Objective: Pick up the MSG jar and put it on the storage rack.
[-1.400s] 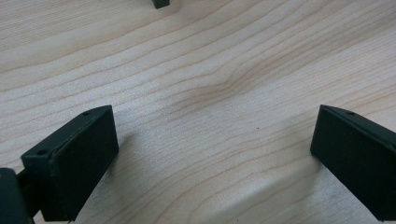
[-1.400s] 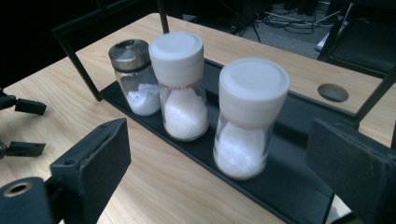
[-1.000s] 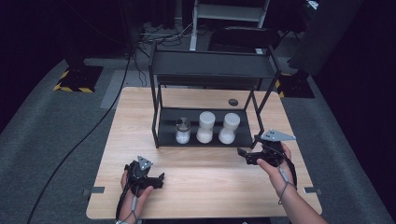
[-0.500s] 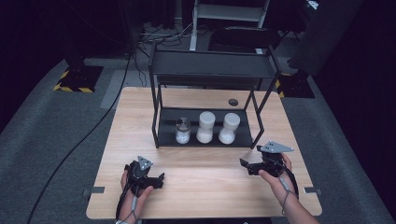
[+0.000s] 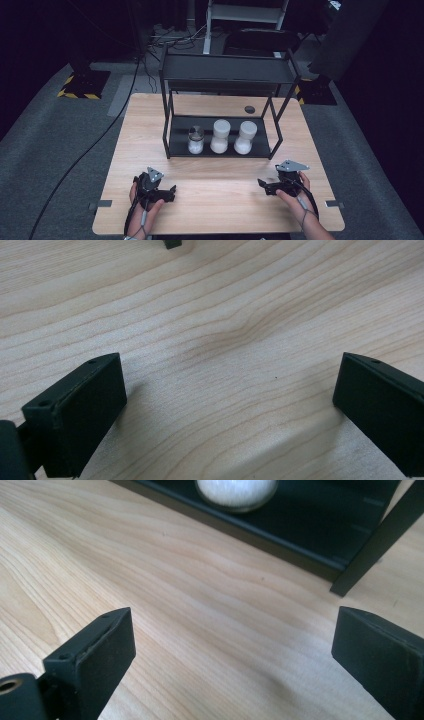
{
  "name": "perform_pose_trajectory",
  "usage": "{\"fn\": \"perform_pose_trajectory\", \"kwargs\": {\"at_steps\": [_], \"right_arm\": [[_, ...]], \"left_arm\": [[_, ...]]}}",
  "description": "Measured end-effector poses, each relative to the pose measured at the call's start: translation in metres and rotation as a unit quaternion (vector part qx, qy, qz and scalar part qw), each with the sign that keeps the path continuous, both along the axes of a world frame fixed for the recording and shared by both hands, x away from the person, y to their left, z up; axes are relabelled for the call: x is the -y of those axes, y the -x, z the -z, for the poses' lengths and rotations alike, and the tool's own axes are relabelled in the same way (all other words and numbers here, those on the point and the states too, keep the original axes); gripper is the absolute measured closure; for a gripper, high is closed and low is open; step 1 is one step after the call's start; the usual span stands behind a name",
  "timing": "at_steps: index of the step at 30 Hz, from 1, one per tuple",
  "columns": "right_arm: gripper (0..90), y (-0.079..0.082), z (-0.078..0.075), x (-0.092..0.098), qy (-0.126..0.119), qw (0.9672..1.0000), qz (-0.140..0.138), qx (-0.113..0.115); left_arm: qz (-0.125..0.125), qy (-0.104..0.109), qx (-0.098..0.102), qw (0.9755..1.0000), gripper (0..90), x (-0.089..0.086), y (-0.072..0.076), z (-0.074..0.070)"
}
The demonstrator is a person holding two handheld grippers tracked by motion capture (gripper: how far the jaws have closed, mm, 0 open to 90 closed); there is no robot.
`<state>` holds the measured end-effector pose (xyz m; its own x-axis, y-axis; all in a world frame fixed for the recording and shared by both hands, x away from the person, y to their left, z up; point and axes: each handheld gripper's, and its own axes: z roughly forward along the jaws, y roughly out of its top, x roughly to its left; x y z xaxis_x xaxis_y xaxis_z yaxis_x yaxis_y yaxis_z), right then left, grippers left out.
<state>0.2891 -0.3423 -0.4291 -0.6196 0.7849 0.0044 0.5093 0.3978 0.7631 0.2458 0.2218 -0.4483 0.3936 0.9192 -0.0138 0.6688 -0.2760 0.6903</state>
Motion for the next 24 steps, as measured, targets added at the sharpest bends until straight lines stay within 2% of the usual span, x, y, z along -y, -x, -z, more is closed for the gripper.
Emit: {"fn": "perform_pose_trajectory", "kwargs": {"at_steps": [7, 10, 12, 13, 24], "right_arm": [[3.8, 0.003, 0.011, -0.002, 0.007, 0.9998, 0.012, -0.011], [3.8, 0.001, 0.013, -0.002, 0.010, 0.9996, 0.012, -0.026], [3.6, 0.000, 0.014, -0.005, 0.023, 0.9991, 0.014, -0.033], [0.0, 0.003, 0.017, -0.008, 0.032, 0.9991, 0.013, -0.024], [0.0, 0.004, 0.019, -0.007, 0.026, 0.9993, 0.016, -0.023]], "left_arm": [[0.000, 0.000, 0.000, 1.0000, 0.1, 0.000, 0.000, 0.000], [0.000, 0.000, 0.000, 1.0000, 0.1, 0.000, 0.000, 0.000], [0.000, 0.000, 0.000, 1.0000, 0.1, 0.000, 0.000, 0.000], [0.000, 0.000, 0.000, 1.0000, 0.1, 0.000, 0.000, 0.000], [0.000, 0.000, 0.000, 1.0000, 0.1, 0.000, 0.000, 0.000]]}}
